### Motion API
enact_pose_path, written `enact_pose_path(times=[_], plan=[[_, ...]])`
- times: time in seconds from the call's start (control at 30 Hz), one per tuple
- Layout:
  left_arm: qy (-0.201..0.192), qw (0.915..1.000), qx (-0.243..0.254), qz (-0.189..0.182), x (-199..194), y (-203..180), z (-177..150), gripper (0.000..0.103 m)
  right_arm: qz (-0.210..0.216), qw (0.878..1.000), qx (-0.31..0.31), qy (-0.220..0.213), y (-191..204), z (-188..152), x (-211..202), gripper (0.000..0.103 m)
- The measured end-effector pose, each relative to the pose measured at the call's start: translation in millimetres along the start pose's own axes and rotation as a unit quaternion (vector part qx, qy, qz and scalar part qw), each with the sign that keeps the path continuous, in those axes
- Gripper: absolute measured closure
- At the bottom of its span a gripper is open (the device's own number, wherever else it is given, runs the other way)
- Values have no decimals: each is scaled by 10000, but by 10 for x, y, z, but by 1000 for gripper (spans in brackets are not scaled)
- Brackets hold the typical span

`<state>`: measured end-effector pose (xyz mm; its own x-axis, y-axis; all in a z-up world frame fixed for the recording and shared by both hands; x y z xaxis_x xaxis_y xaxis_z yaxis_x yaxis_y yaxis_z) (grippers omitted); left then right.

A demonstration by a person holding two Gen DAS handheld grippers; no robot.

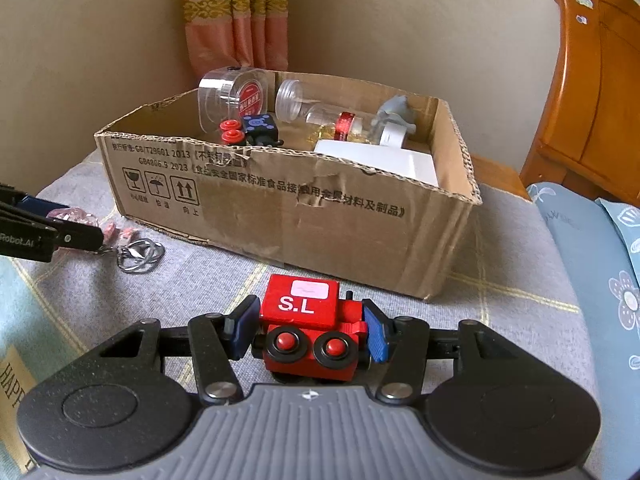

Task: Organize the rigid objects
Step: 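Grasp the pink keychain with the left tool while the right tool holds the train, then carry the pink keychain and red train into the box and open both tools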

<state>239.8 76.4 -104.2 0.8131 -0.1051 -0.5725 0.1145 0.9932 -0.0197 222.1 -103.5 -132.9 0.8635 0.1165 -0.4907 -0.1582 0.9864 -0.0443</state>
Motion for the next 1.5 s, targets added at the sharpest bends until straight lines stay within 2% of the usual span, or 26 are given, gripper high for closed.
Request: enact_pose_path(times=[0.13, 0.3, 0.37, 0.63, 0.73, 0.9, 1.13, 1.37, 1.5], plan=[[14, 9992, -326, 250, 29, -3, -27, 32, -55, 10000, -42, -24, 47, 25, 59, 44], [-74, 9938, -970, 534, 53, 37, -27, 32, -63, 10000, -32, -59, 72, 36, 88, 44], [-110, 9916, -1119, 636, 81, 45, -11, 32, -71, 10000, -1, -62, 69, 41, 101, 44], [-173, 9906, -1005, 910, 61, -55, -65, 37, -111, 9999, 6, -108, 63, 53, 129, 43], [-265, 9884, -1185, 908, 15, -22, -80, 43, -105, 9999, 19, -118, 54, 55, 129, 43], [-289, 9867, -1387, 792, -36, 55, -97, 46, -99, 9999, 38, -120, 44, 55, 134, 43], [-294, 9877, -1365, 698, -20, 58, -70, 50, -102, 9999, -25, -130, 69, 61, 142, 45], [-354, 9937, -842, 654, -22, -2, -59, 47, -73, 9998, -167, -115, 94, 63, 128, 47], [-220, 9967, -630, 459, -40, -23, -21, 51, 72, 9995, -310, -62, 133, 70, 100, 47]])
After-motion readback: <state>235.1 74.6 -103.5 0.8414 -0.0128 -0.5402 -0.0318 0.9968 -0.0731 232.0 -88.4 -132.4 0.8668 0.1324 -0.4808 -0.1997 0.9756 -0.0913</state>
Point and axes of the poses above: each gripper's, at about its wrist camera, not at the fingertips, and x roughly the way its jaws point, y to its left, z to its top, the point moved 4 cm from there along x, roughly the way its jaws point, and after that the axes turned 13 degrees about -y, right-handed, at the moved point
